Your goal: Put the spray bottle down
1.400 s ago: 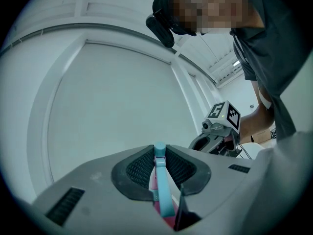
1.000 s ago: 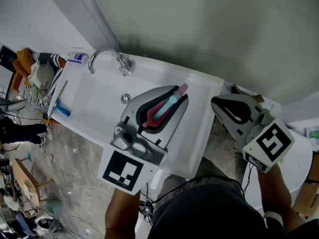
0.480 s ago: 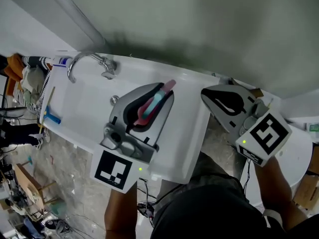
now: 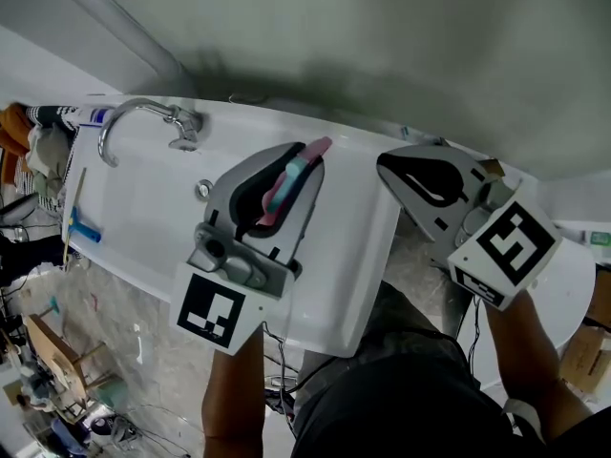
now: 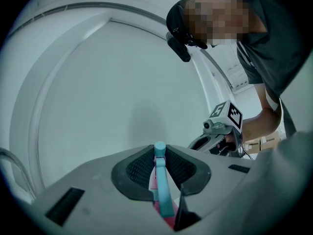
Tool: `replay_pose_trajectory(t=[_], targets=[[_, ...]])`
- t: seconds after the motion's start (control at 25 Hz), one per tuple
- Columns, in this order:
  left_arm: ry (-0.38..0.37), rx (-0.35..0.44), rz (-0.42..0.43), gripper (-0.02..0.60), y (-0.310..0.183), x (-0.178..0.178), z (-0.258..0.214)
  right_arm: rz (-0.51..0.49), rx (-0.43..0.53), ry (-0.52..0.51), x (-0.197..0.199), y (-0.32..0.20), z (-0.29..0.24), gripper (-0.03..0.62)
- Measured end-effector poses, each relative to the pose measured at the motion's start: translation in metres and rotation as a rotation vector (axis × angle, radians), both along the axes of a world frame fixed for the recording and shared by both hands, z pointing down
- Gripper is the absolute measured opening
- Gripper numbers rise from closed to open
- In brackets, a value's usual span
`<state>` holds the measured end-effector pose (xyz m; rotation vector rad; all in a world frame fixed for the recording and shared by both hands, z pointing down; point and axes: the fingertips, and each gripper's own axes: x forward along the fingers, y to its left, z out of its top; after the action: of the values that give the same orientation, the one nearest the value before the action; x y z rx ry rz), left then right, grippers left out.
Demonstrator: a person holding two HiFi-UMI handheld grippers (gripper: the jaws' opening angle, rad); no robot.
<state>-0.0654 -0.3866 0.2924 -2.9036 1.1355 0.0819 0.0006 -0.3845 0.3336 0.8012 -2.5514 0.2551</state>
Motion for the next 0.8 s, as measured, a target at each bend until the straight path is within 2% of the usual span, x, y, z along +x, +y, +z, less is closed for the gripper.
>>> replay_pose_trajectory(t=[0.24, 0.8], targets=[[0.036, -0.013, -0.008, 0.065, -0.006, 0.000, 0.012, 0.007, -0.017, 0.005, 0.002, -0.002, 0.008, 0.009], [0.083, -0.061, -0.043, 0.066, -0.053, 0.010, 0.071, 0.002, -0.062, 0.018, 0.020, -0.036, 0.058, 0.009]])
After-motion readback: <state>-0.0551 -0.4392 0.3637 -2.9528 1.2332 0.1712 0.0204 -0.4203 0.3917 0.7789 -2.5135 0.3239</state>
